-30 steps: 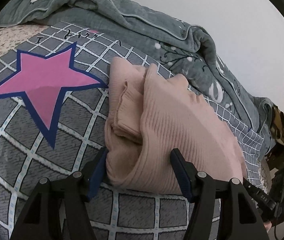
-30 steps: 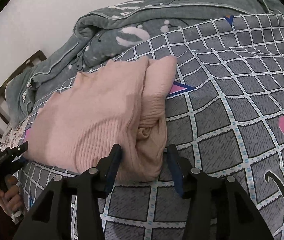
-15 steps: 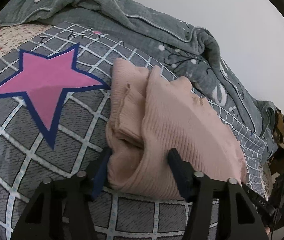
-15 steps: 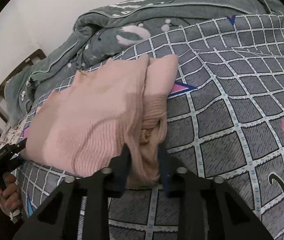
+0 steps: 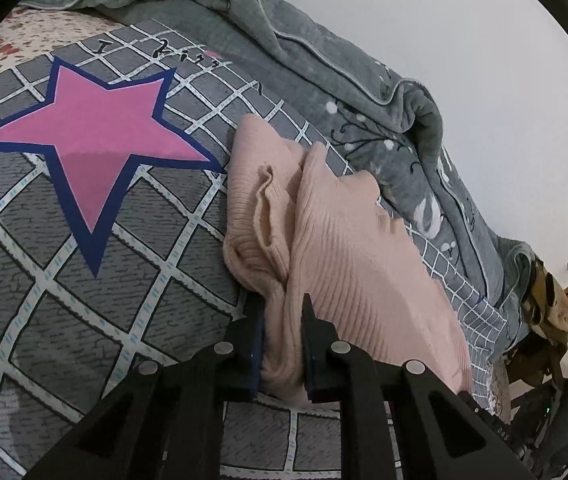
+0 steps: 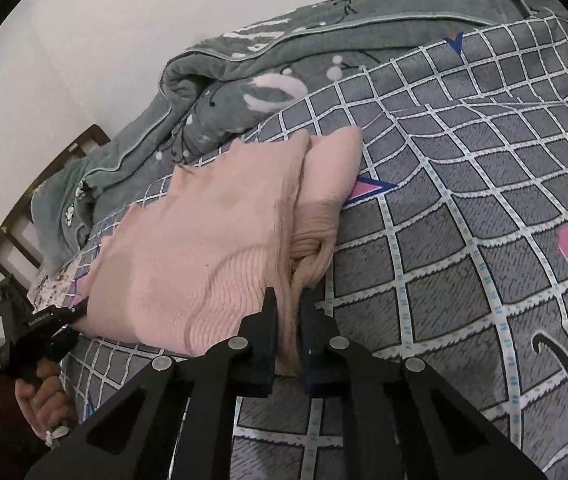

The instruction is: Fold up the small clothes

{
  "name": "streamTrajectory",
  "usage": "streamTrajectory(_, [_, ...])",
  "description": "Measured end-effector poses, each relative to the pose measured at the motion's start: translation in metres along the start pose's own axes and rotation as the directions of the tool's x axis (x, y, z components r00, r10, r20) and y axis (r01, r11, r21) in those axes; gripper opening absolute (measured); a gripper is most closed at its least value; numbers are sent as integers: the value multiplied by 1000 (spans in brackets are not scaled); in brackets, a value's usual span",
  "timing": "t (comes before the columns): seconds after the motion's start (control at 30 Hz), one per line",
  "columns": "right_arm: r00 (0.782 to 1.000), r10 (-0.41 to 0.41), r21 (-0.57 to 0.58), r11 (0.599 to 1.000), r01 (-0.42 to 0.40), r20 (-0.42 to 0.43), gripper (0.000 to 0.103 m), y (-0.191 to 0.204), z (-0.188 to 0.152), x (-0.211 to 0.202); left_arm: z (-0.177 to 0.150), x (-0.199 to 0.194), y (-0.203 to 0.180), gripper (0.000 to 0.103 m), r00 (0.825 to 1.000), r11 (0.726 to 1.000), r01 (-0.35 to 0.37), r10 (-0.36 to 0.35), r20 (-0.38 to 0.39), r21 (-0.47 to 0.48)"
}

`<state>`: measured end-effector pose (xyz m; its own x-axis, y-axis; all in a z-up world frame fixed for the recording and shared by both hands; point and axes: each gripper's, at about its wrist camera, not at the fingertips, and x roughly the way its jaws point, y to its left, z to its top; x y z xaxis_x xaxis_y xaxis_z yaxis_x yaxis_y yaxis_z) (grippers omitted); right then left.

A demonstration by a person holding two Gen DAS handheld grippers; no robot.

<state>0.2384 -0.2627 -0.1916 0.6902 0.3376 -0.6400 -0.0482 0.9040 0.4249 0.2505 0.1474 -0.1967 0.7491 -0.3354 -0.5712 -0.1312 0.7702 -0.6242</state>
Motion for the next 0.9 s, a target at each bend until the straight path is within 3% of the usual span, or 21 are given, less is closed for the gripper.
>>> streamTrajectory(0.33, [1000, 5, -17, 1000, -5, 30, 9, 5, -10, -20, -14, -18, -5, 13, 999, 999, -17, 16, 30, 33])
streamTrajectory(0.57, [998, 33, -18, 999, -32, 47, 9, 3, -18, -44, -30, -44, -8, 13, 999, 999, 22, -24, 30, 41])
streamTrajectory(0.9, [994, 63, -36, 998, -61, 86, 9, 0, -50, -99, -88, -98, -8, 13, 998, 993, 6, -13, 57, 120])
